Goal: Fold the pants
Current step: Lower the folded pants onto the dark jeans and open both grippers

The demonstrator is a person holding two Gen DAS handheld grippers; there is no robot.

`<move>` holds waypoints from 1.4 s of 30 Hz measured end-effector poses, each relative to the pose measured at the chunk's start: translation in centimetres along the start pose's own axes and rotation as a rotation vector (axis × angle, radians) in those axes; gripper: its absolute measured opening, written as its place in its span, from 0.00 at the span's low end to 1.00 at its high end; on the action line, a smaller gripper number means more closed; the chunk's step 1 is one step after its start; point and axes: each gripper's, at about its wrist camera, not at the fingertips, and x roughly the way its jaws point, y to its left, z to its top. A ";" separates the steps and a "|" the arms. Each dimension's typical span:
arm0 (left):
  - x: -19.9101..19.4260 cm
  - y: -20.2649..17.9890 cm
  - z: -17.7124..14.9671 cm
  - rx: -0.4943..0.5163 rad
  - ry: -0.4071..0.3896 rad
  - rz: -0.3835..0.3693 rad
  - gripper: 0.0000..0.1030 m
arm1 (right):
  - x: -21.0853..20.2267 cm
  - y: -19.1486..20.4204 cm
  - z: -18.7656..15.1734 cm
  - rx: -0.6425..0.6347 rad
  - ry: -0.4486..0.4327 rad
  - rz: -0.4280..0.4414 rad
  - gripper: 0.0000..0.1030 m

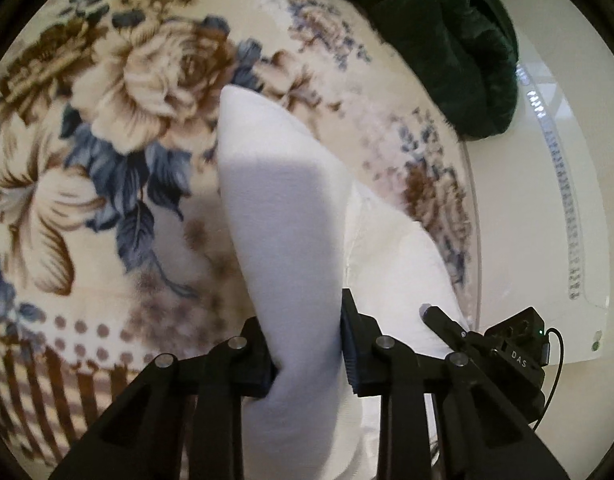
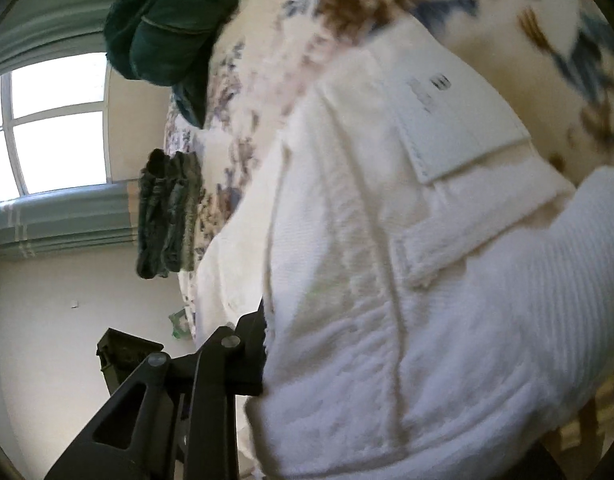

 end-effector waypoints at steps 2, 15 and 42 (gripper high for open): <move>-2.1 -0.9 0.6 -0.014 -0.019 -0.016 0.23 | -1.1 2.3 0.2 -0.024 0.004 0.002 0.29; -17.8 1.1 17.0 -0.003 -0.212 -0.146 0.22 | 3.0 27.3 3.8 -0.246 -0.033 0.055 0.29; -21.8 28.5 47.8 -0.086 -0.232 0.120 0.36 | 46.1 46.6 10.3 -0.309 0.157 -0.044 0.50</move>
